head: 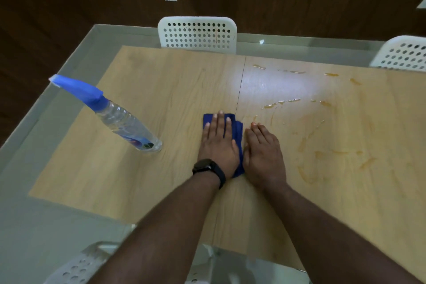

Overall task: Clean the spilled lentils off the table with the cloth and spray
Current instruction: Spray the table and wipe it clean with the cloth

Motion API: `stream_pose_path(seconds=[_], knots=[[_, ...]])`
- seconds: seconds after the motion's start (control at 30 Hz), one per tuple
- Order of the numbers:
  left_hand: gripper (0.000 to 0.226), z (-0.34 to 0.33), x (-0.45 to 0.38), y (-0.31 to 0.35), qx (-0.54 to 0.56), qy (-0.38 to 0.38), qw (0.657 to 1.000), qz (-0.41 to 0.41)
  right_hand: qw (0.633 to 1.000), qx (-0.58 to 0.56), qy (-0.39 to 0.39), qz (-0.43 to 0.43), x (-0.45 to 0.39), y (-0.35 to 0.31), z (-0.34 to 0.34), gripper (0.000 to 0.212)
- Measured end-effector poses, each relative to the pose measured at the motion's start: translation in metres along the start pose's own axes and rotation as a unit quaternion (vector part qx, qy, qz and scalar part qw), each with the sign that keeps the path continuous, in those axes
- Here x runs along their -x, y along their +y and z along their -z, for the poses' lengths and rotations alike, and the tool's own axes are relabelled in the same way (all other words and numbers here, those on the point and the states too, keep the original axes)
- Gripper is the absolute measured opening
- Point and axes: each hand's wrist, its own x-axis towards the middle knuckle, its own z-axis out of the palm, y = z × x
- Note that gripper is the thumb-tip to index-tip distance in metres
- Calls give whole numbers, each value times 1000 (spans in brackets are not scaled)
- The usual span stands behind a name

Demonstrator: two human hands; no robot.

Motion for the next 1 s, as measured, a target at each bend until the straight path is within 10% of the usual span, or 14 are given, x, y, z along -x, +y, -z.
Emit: stream_pose_path(seconds=[1.0], knots=[[74,19,-118,11,22,-2,999,-24,998,44,-38,24,-188,81,43,50]])
